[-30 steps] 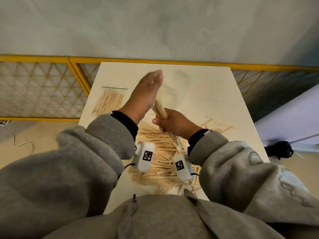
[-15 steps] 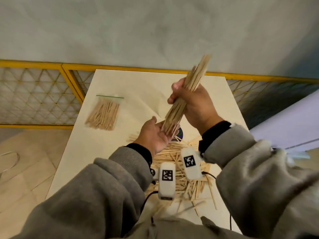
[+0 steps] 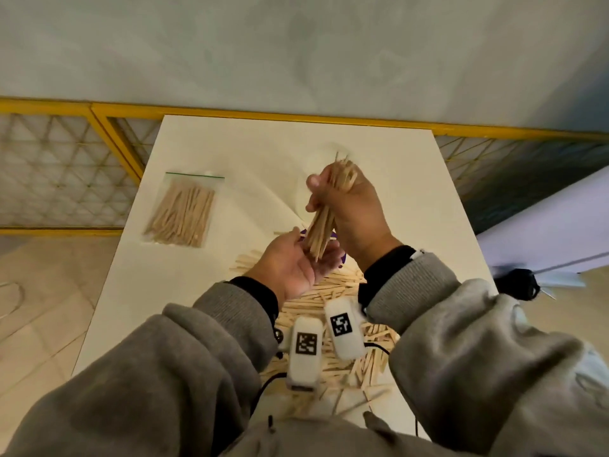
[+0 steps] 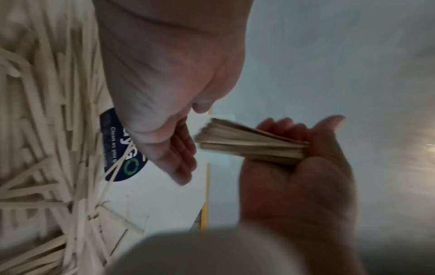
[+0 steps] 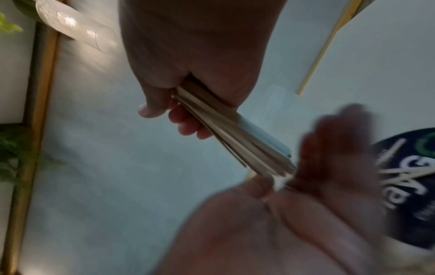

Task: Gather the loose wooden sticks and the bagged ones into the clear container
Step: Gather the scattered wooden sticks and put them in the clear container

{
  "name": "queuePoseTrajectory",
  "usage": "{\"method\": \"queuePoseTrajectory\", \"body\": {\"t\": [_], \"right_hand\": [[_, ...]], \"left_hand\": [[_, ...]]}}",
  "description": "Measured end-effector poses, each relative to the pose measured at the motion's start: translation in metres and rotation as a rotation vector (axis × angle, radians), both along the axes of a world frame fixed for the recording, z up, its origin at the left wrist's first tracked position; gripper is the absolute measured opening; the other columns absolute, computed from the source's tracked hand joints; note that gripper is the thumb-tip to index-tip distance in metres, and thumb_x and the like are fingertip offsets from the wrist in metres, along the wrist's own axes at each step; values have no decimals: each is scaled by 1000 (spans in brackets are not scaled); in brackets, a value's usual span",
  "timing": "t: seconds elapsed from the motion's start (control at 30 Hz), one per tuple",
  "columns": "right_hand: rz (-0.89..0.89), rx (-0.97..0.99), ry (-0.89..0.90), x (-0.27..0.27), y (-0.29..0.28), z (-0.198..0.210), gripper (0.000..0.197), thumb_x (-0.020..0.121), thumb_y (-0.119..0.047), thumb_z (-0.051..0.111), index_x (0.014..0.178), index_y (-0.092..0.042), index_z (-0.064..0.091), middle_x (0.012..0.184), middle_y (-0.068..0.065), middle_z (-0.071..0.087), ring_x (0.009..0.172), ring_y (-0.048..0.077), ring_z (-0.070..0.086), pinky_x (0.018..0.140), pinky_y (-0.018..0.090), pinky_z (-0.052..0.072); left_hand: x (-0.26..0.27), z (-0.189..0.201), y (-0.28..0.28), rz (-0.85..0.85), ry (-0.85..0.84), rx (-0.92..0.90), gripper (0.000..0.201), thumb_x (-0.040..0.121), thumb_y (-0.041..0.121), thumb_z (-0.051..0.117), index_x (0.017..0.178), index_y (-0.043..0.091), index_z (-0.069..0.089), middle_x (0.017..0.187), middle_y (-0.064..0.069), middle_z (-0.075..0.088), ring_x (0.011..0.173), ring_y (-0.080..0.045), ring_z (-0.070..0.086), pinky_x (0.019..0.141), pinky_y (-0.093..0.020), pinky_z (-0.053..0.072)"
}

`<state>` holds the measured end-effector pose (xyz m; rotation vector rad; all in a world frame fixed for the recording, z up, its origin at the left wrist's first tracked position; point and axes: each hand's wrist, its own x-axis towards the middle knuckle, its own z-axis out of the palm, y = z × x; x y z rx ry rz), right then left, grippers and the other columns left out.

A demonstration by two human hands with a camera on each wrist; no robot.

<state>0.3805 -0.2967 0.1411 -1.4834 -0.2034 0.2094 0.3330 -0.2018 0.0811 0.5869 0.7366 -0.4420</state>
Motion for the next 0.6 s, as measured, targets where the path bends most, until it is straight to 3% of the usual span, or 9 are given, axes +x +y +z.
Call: {"method": "queuePoseTrajectory", "body": {"t": [0.1,0.17,0.23,0.37,0.4,0.47,0.53,0.6], "right_hand": [[68,-101,86,-7,2,-20,16,83,-26,69,81,-16,57,67,7,59,67,25,60,73,47,55],[27,-128,97,0,4,-24,14,85,-31,63,77,-22,56,61,1,58,64,23,58,78,51,53],[-60,-78,39,21,6,-14,13,87,-28,60,76,-24,55,56,-5,56,58,17,55,76,49,52],[-249,120,-73,78,3,16,10,89,-18,59,82,-15,53,63,-2,53,57,17,52,68,37,53],[-274,101,-94,89,5,17,10,89,-17,60,83,-14,53,66,-1,54,58,17,54,67,36,53],[-286,22,-100,101,9,7,12,89,-14,63,82,-15,53,69,-3,57,59,15,57,69,37,53],[-237,-82,-75,102,12,-9,15,86,-12,66,80,-15,53,69,-3,59,60,13,59,73,36,53],[-167,-221,-67,101,11,-22,17,83,-12,69,77,-16,54,66,-3,61,62,14,62,70,29,52]], "left_hand": [[12,3,4,23,-51,22,39,101,26,31,113,2,59,100,-15,71,86,-26,70,81,-44,56],[16,0,6,-45,-68,82,40,101,29,31,117,3,56,103,-15,69,88,-27,67,83,-42,56],[20,-4,10,-195,-105,346,46,101,38,30,116,2,56,103,-13,66,92,-26,64,85,-39,52],[26,-29,33,-658,-460,1282,48,99,44,34,123,7,53,128,-8,55,114,-25,54,91,-31,42],[29,-39,38,-723,-503,1382,48,98,44,37,131,11,48,136,-6,50,123,-23,48,96,-29,38],[30,-56,44,-864,-533,1502,56,96,42,42,144,15,30,150,-5,33,140,-26,25,111,-36,22],[28,-65,42,-1062,-571,1615,67,95,45,42,149,16,14,158,-4,17,146,-29,4,116,-46,7],[23,-77,39,-1184,-633,1670,73,94,50,39,150,18,5,159,-3,11,146,-30,-2,117,-49,1]]}}
